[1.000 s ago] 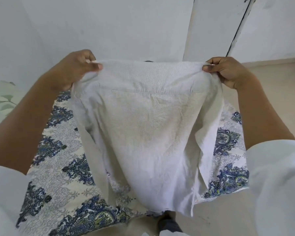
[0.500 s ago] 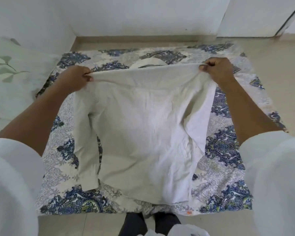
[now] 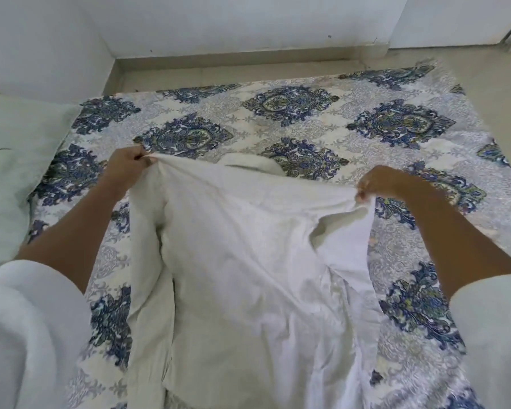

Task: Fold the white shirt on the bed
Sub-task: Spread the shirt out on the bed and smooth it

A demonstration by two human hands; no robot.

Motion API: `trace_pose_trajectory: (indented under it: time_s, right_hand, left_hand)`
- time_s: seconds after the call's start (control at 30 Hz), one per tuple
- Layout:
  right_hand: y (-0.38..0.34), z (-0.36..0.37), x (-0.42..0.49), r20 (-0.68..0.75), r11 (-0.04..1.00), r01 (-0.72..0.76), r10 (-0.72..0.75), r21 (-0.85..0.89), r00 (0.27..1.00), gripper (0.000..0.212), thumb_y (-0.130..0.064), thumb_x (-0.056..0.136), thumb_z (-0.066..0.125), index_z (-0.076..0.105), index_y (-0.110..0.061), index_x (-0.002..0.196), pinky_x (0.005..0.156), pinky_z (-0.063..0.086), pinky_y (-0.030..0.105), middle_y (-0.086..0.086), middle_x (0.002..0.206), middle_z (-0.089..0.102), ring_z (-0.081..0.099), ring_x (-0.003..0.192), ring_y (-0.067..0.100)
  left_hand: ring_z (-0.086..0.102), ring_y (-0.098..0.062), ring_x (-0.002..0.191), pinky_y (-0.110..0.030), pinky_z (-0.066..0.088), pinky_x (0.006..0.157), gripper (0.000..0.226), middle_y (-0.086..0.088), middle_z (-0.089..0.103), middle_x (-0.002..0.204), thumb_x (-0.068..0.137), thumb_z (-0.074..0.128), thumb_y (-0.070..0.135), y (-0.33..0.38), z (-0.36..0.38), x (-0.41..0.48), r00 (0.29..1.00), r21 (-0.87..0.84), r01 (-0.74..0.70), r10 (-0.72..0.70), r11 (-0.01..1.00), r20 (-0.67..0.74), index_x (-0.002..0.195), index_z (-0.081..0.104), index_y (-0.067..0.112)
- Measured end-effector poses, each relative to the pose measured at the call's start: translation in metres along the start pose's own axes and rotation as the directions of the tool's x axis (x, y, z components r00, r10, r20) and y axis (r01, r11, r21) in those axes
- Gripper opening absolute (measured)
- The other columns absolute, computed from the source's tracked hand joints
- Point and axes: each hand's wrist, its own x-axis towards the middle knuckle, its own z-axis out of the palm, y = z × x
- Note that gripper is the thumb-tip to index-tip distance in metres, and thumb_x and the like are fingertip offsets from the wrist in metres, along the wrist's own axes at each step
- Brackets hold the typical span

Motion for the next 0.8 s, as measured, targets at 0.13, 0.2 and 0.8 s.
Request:
trace_pose_trajectory:
  time_s: [0.13, 0.2, 0.8]
  right_hand:
    - [0.009, 0.005, 0.043, -0.214, 0.954, -0.044, 0.111, 0.296, 0.971, 0.025, -0.015, 0.088, 0.062, 0.063, 0.01, 0.084, 0.05, 0.038, 0.021, 0.021, 0.075, 0.063, 0.058, 0.073, 0.03]
    - [0.005, 0.006, 0.067, -0.314, 0.843, -0.051, 0.255, 0.535, 0.915, 0.024, -0.006, 0.087, 0.061, 0.057, -0.003, 0.064, 0.034, 0.034, 0.013, 0.005, 0.047, 0.052, 0.047, 0.048, 0.018]
    - [-0.005, 0.077, 0.289, -0.466, 0.843, -0.133, 0.412, 0.522, 0.783, 0.025, -0.007, 0.086, 0.054, 0.054, -0.012, 0.062, 0.069, 0.058, 0.048, 0.013, 0.056, 0.06, 0.069, 0.065, 0.034]
  left_hand:
    - [0.039, -0.017, 0.057, -0.016, 0.037, 0.045, 0.009, -0.012, 0.046, 0.067, 0.088, 0.059, 0.009, -0.024, 0.019, 0.041, 0.986, -0.09, 0.087, -0.073, 0.992, 0.149, 0.08, 0.059, 0.006]
    - [0.044, -0.017, 0.06, -0.01, 0.039, 0.042, 0.013, -0.009, 0.047, 0.068, 0.089, 0.058, 0.007, -0.033, 0.029, 0.06, 0.957, -0.166, 0.143, -0.093, 0.976, 0.276, 0.076, 0.057, 0.009]
    - [0.041, -0.019, 0.057, -0.026, 0.03, 0.052, 0.01, -0.01, 0.05, 0.065, 0.086, 0.063, 0.008, -0.139, 0.154, 0.193, 0.974, 0.009, 0.154, -0.153, 0.988, 0.17, 0.081, 0.061, -0.001]
